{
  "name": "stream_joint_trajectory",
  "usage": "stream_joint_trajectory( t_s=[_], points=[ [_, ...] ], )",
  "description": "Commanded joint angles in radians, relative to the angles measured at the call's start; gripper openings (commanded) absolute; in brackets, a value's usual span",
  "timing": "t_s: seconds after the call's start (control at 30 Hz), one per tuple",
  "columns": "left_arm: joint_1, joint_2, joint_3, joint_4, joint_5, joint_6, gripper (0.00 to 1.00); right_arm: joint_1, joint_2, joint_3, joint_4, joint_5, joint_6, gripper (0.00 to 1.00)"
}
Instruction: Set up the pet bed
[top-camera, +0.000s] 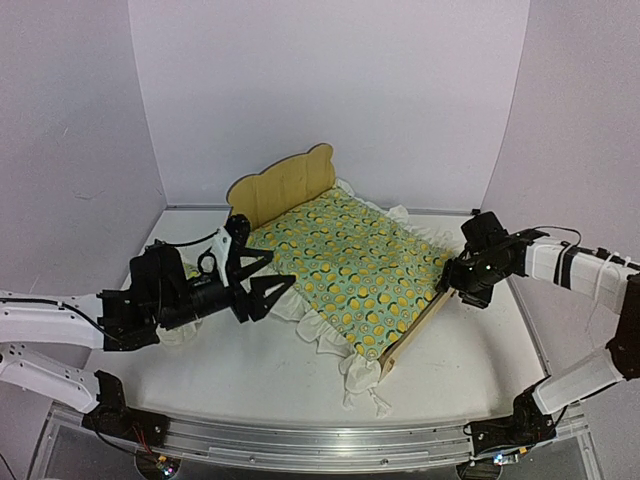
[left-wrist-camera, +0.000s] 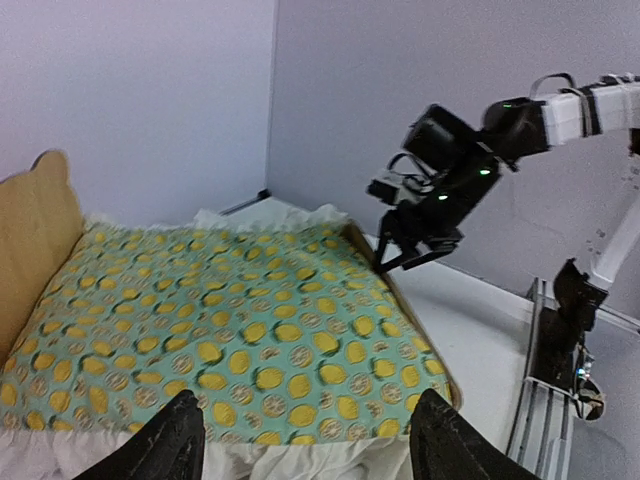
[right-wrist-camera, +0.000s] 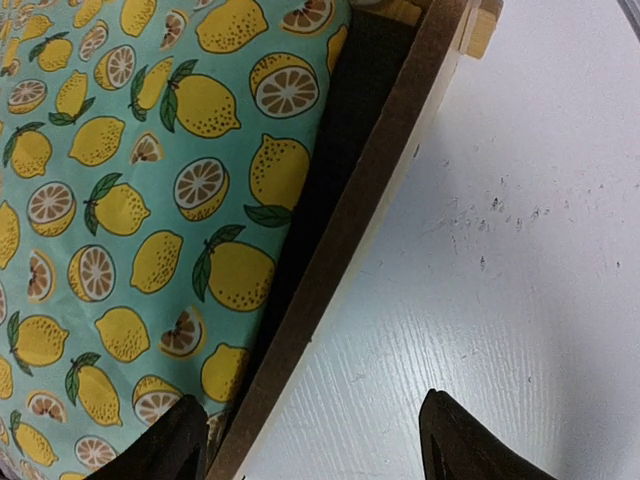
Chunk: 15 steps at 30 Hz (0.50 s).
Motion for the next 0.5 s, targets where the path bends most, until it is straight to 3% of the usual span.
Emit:
stream_joint_trajectory(
  t_s=[0.0, 0.2, 0.37, 0.47],
  points=[
    [0.156, -0.033, 0.047, -0.313, -0.05, -0.263, 0.71, -0.009, 0.03, 0.036, 0.042, 0.018, 0.094, 0.71],
    [0.411, -0.125, 0.019, -0.438, -0.107, -0.416, 0.74, -0.018, 0.071, -0.015, 0.101, 0.04, 0.187, 0.61],
    [0.728, -0.152, -0.007, -0.58, -0.049, -0.517, 0.81, -0.048, -0.002, -0.123, 0.098, 0.109, 0.265, 0.42],
    [0.87, -0.119, -0.012, -0.611, -0.052, -0.547, 0.87, -0.094, -0.098, -0.217, 0.071, 0.131, 0.304, 0.39]
  ],
)
